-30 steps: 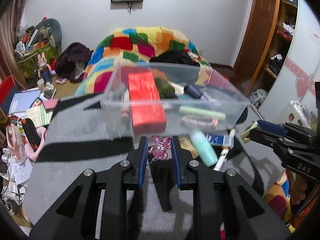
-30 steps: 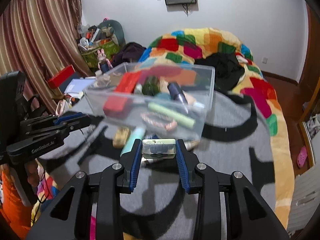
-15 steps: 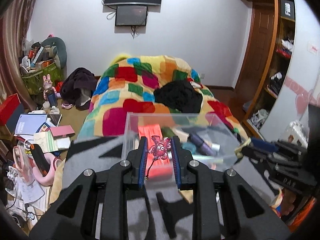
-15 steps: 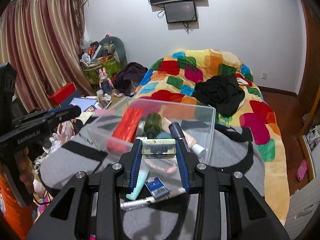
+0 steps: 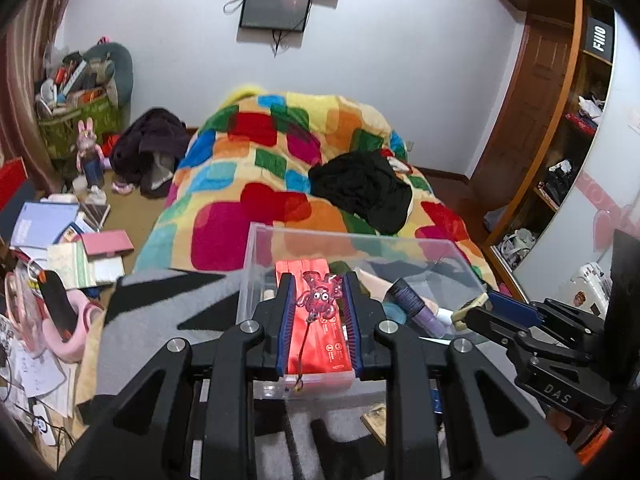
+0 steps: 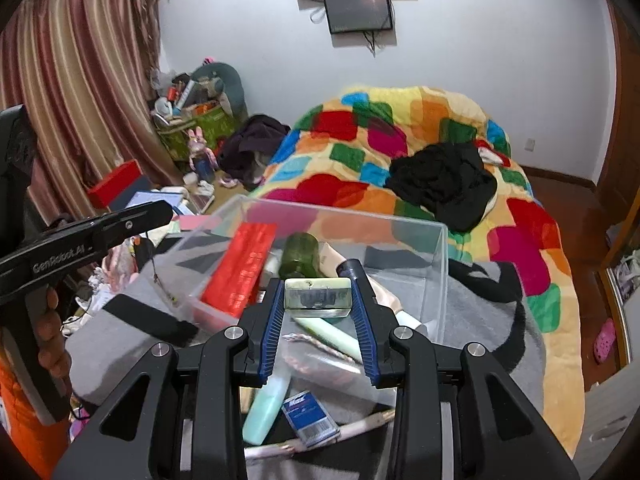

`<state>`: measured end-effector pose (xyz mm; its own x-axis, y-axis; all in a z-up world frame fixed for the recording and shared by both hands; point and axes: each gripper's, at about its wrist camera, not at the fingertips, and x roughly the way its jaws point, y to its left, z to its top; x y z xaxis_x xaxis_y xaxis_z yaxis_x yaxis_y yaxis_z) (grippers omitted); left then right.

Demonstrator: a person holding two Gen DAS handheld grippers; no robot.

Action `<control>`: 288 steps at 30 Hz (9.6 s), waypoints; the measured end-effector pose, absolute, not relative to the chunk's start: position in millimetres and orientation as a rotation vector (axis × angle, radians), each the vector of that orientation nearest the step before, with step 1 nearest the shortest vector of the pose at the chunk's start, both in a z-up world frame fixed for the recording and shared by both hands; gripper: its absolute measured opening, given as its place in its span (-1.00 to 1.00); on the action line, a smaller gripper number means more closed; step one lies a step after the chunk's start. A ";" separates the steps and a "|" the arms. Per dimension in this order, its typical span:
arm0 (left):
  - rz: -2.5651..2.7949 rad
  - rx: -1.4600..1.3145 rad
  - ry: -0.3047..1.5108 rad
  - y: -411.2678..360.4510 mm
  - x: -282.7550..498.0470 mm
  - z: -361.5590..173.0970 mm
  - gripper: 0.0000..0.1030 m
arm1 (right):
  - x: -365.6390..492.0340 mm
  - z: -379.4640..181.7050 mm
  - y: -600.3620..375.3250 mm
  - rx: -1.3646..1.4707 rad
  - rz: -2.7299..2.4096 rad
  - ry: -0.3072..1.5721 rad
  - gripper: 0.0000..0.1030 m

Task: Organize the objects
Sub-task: 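Lower the keychain and green dotted box into the clear box, open both tools, then grasp the tan soap bar with the left tool while the right tool grasps the blue Max box, then place the soap bar and blue Max box into the clear box, open both tools, then grasp the mint green bottle with the left tool while the right tool grasps the white pen, then lower the mint bottle and white pen into the clear box, open both tools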

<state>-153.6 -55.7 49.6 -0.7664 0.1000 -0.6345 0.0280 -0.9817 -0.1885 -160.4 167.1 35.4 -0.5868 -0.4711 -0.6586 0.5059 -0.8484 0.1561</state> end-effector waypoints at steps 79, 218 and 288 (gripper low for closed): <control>2.681 -1.379 -0.083 5.8 -97.3 -46.3 -0.54 | -105.5 -33.8 173.1 1.102 -2.220 0.350 -0.45; 2.747 -1.225 -0.172 -4.0 -48.4 -35.0 -0.53 | -51.3 -11.9 216.0 1.086 -2.410 0.089 -0.80; 2.858 -0.980 -0.126 2.7 -86.1 40.2 0.37 | -106.2 50.0 193.7 0.866 -2.392 0.124 0.09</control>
